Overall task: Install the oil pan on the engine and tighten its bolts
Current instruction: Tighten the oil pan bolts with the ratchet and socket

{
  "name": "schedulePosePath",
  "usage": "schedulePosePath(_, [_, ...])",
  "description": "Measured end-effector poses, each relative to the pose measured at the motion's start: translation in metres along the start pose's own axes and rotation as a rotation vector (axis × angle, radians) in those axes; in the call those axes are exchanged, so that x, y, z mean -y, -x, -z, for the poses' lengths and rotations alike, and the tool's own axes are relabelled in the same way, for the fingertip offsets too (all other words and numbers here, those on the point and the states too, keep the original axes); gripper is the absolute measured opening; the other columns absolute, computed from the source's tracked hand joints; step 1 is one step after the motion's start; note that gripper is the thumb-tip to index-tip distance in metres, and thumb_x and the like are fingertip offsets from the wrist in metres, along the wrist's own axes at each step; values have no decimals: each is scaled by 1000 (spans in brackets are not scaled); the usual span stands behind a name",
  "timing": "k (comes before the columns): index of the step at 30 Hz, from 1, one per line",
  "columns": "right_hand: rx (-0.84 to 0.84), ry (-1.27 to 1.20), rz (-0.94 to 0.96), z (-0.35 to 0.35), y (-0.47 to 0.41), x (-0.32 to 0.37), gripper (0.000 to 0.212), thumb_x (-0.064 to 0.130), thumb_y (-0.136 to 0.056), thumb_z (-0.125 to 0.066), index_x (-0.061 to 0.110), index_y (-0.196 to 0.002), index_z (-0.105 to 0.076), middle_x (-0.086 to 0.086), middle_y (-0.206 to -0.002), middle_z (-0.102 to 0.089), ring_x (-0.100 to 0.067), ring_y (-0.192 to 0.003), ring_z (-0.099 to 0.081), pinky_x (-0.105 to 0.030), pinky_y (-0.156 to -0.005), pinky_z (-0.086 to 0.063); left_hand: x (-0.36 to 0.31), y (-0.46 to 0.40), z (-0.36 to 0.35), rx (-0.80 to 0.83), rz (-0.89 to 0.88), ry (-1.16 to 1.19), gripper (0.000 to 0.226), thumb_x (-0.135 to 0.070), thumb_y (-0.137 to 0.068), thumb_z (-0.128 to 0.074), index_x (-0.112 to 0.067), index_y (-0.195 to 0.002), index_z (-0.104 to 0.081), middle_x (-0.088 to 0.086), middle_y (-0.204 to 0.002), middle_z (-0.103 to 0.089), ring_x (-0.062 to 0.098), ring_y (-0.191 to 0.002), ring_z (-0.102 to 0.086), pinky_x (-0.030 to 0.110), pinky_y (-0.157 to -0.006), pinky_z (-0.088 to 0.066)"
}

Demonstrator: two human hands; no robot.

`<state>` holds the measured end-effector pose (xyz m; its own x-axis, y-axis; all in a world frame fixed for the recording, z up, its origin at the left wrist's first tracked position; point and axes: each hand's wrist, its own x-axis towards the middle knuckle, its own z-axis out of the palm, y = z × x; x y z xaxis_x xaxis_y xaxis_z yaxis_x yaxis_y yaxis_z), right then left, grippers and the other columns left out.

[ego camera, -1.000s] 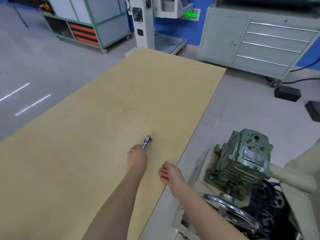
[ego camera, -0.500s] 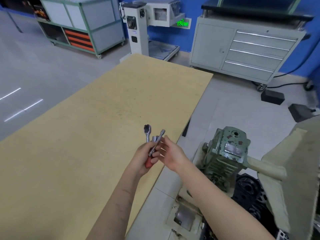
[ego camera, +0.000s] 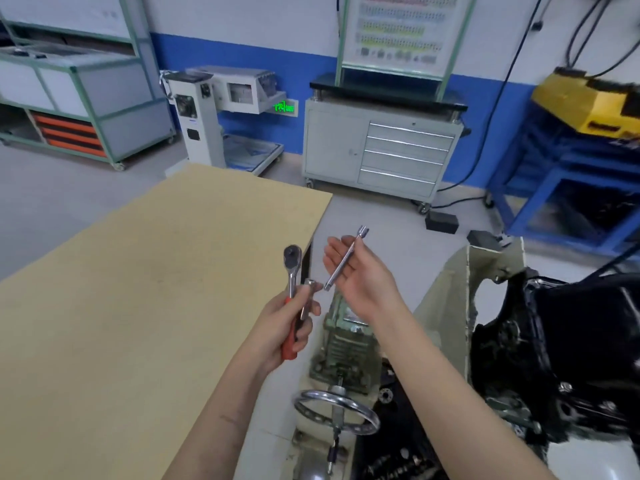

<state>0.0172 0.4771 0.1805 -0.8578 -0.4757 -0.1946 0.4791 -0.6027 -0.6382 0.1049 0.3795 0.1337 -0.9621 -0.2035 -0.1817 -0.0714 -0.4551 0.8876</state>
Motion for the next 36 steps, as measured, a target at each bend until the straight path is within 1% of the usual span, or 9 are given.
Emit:
schedulePosePath(5, [93,-35,117,-13,20,33,25,14,-100,-33,4,-85,-51,-9,-67,-70,-16,-63,-69,-25,-60,-57,-6,10,-31,109,-44,-76,24,-31,-73,-57,-7,-79,-56,1,-53,-50,6,-30,-28,9,-30,-23])
schedulePosePath(11, [169,140,202,-16,30,39,23,10,-99,-33,6,-86,-51,-5,-67,-70,-14,-64,-68,-24,-63,-56,-14,12,-40,74,-102,-42,26,-25,-73,-58,-4,-87,-52,-3,-53,-56,4,-31,-30,10,-31,-24])
schedulePosePath(14, [156,239,270,-15,31,37,22,9,-98,-35,7,-83,-50,-2,-64,-68,-12,-60,-66,-24,-64,-56,-15,13,-39,24,-127,-38,23,-23,-73,-60,-6,-89,-56,-3,-60,-58,5,-33,-31,11,-31,-25])
schedulePosePath(16, [130,357,352,-14,31,36,22,8,-98,-36,7,-81,-51,0,-62,-67,-12,-59,-64,-24,-63,-56,-15,14,-39,-8,-164,-90,12,-17,-80,-59,-8,-87,-58,-1,-61,-57,6,-34,-31,12,-31,-26])
schedulePosePath(21, [155,597,483,-17,36,36,21,6,-97,-39,9,-80,-51,-2,-65,-63,-12,-57,-64,-23,-61,-55,-15,19,-45,-36,-212,-165,6,-10,-87,-55,-9,-83,-60,-3,-56,-52,7,-33,-31,13,-32,-26])
schedulePosePath(25, [124,585,514,-19,40,37,20,5,-97,-38,8,-81,-50,-8,-70,-62,-13,-59,-66,-24,-61,-56,-19,24,-55,-36,-224,-115,9,-10,-89,-53,-6,-83,-59,-4,-50,-43,5,-32,-29,13,-30,-25])
schedulePosePath(29, [69,582,592,-18,45,30,20,7,-97,-39,11,-80,-48,-5,-70,-63,-13,-60,-67,-22,-59,-55,-23,26,-62,-49,-201,-34,13,-12,-90,-52,-5,-82,-57,-4,-48,-39,5,-32,-28,12,-30,-25])
schedulePosePath(33, [41,537,536,-14,45,23,20,9,-97,-40,10,-79,-49,-7,-71,-64,-14,-60,-67,-22,-58,-54,-27,28,-62,-51,-152,-48,20,-17,-91,-51,-9,-74,-55,-4,-48,-39,4,-31,-28,11,-30,-24])
schedulePosePath(36, [32,611,427,-12,47,14,22,14,-97,-42,13,-78,-53,-1,-68,-66,-15,-59,-61,-19,-47,-47,-35,25,-65,16,-93,-27,24,-29,-93,-47,-9,-82,-54,-3,-52,-50,4,-33,-34,13,-30,-28])
